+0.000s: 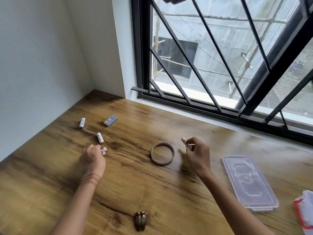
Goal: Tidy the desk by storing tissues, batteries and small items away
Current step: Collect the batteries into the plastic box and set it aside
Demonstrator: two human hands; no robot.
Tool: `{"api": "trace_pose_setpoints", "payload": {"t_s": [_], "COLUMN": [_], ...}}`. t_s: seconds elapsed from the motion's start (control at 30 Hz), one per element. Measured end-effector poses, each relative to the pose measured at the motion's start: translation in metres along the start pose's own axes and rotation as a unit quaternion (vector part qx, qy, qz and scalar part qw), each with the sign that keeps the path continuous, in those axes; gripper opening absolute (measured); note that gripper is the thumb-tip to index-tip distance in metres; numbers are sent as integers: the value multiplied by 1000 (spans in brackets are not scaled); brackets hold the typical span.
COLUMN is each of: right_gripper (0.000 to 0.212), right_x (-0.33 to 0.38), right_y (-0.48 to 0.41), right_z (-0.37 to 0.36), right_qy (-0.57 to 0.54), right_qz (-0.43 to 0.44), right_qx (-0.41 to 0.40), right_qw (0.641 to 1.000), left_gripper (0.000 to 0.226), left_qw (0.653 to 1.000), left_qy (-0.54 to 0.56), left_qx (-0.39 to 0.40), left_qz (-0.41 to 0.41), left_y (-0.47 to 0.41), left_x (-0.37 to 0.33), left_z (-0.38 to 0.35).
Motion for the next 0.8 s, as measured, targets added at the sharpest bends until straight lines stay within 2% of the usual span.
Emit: {"api": "trace_pose_setpoints", "payload": {"t_s": [0.07,0.13,0.17,0.23,0.3,0.33,0.37,0.43,0.53,0.67,0.8], "right_gripper": [8,11,15,21,22,21,20,21,20,13,13], "right_x": [2,-4,-7,-9,-6,-4,-4,-6,-15,-37,-61], "right_y": [6,14,19,30,45,52,57,68,81,100,124], "right_z": [6,8,7,1,-1,1,4,15,34,64,104], "right_qy": [-88,-216,-292,-438,-549,-574,-578,-566,-528,-481,-374], "right_qz": [-28,-93,-125,-182,-220,-226,-225,-203,-170,-165,-158], "right_qx": [4,21,37,83,126,137,143,154,157,124,102], "right_qw": [996,972,948,876,797,775,771,784,817,852,908], "left_gripper": [18,17,16,13,10,10,12,14,5,8,14], "left_qw": [999,994,989,968,925,890,852,804,767,759,763], "left_qy": [41,104,141,227,330,390,443,491,519,516,504], "left_qx": [15,30,45,98,182,230,273,329,363,376,380], "left_qz": [10,-1,-11,-30,-46,-53,-58,-72,-101,-128,-140], "left_y": [16,37,46,64,81,92,101,120,148,176,206], "left_x": [-10,-28,-39,-64,-96,-114,-130,-163,-198,-226,-260], "left_z": [5,8,8,4,-7,-14,-22,-34,-49,-67,-84]}}
Point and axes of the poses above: each hand's wrist, its own y-axis away from the middle knuckle, its own z-axis out of the back of the hand, x = y × z, the point moved 6 cm from there along -y, towards the middle knuckle, and after that the axes turned 11 degrees about x, right-handed, at the moved point
